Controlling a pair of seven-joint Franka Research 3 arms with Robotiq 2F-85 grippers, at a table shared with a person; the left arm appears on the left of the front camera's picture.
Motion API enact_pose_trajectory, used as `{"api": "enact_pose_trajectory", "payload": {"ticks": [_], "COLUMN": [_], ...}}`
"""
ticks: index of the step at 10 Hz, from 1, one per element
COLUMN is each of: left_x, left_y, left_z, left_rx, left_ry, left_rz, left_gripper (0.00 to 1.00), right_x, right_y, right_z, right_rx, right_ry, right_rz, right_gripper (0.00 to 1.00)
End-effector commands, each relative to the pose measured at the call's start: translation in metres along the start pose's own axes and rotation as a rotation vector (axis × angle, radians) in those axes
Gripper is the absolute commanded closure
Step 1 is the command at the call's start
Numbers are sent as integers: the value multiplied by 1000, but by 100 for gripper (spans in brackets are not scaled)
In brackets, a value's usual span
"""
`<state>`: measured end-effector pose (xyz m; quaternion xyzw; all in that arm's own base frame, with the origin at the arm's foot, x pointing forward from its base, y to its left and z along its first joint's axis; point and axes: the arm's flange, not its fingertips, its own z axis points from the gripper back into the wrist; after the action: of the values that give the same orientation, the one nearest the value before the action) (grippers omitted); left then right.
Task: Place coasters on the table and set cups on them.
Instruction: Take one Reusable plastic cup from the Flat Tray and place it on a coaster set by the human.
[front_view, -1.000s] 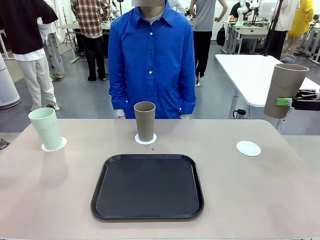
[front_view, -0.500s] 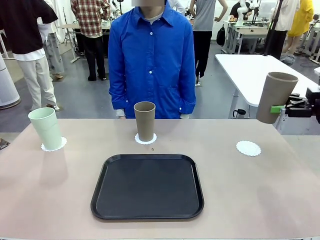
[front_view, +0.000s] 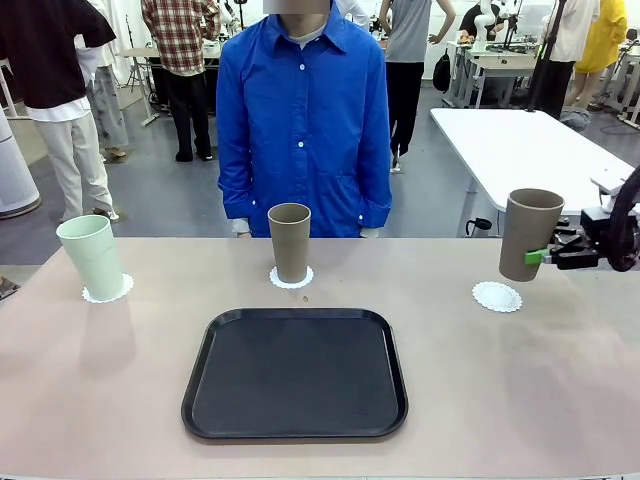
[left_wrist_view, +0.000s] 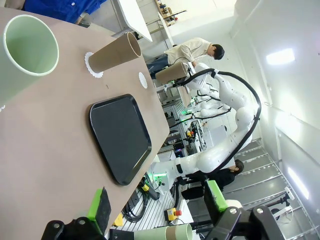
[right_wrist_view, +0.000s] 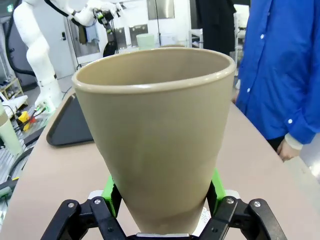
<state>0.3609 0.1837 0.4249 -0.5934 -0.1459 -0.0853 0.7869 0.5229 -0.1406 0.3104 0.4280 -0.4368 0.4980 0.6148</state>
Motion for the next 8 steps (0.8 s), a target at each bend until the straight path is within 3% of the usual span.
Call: {"api": "enact_pose_trajectory", "payload": {"ticks": [1,3,4,7,8], "left_x": [-2,-2,-2,-2,-2], "left_y": [-3,-3,-3,-3,-3], "left_z": [-1,-1,-1,-1,-1], "left_rx": [-11,-11,-11,-11,-11], "left_ry": [-9,-9,-9,-9,-9], "left_rz": [-13,-13,-13,-13,-13], "left_gripper": [0,0,0,0,0], "right_x": [-11,-14,-15,-19,-24], "right_y": [-8,-4,-2,-2,-4], "right_z": [-9,-10,-11,-12,-17], "right_rx": [21,10,19,19,95], "right_ry": [-4,-44,-7,-14,-12], "right_rz": [3,-14,-22,-30,13], "right_gripper": [18,18,18,18,18]}}
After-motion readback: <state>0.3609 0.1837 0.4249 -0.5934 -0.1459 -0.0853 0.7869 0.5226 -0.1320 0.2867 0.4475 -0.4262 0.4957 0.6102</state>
